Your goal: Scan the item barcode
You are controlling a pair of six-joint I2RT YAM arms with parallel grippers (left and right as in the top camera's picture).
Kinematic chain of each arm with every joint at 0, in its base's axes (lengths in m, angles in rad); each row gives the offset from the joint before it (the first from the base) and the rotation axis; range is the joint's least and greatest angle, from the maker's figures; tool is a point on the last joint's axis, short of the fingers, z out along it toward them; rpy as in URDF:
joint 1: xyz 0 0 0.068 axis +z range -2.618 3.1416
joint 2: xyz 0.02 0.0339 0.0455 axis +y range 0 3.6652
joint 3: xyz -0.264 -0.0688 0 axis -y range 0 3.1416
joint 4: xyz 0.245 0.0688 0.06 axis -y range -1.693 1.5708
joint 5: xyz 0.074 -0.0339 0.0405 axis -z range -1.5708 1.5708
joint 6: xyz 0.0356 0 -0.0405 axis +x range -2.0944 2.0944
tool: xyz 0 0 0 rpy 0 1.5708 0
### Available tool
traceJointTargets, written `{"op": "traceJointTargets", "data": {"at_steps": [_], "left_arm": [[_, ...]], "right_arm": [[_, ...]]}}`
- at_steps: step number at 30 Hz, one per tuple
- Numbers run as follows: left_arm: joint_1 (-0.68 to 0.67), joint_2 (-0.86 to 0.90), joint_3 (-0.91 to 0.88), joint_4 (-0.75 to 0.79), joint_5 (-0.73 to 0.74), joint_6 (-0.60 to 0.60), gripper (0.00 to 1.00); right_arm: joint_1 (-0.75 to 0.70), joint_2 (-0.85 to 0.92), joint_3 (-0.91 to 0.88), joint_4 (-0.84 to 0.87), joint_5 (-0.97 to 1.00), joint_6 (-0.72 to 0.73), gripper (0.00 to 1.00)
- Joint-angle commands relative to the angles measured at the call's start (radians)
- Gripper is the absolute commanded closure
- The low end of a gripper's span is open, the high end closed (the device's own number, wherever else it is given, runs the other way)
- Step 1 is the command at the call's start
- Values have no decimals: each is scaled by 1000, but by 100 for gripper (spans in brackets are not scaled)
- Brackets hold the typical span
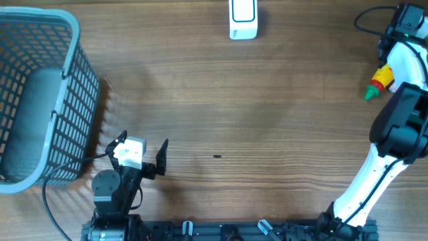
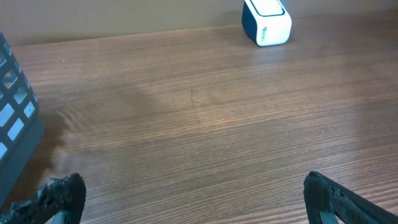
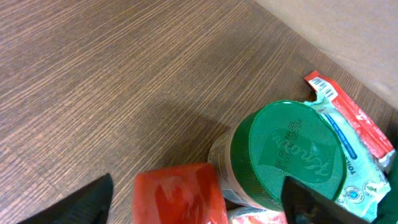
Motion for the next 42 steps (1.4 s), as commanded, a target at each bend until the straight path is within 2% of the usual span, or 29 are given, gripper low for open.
{"op": "traceJointTargets", "data": {"at_steps": [1, 5, 12, 21, 32, 42], "left_arm": [[-4, -4, -5, 3, 12, 15, 0], [-4, -4, -5, 3, 12, 15, 0], [-4, -4, -5, 3, 12, 15, 0], [-4, -4, -5, 3, 12, 15, 0], [-4, -4, -5, 3, 12, 15, 0], [-4, -4, -5, 3, 12, 15, 0]], "right_arm": [[4, -9, 26, -24, -57, 5, 1], [5, -92, 91, -100, -241, 108, 0], [16, -389, 183, -129, -715, 106, 0], [24, -834, 183, -273, -975, 106, 0], [24, -1200, 182, -478, -986, 105, 0], [24, -1316, 182, -903, -953, 102, 0]]}}
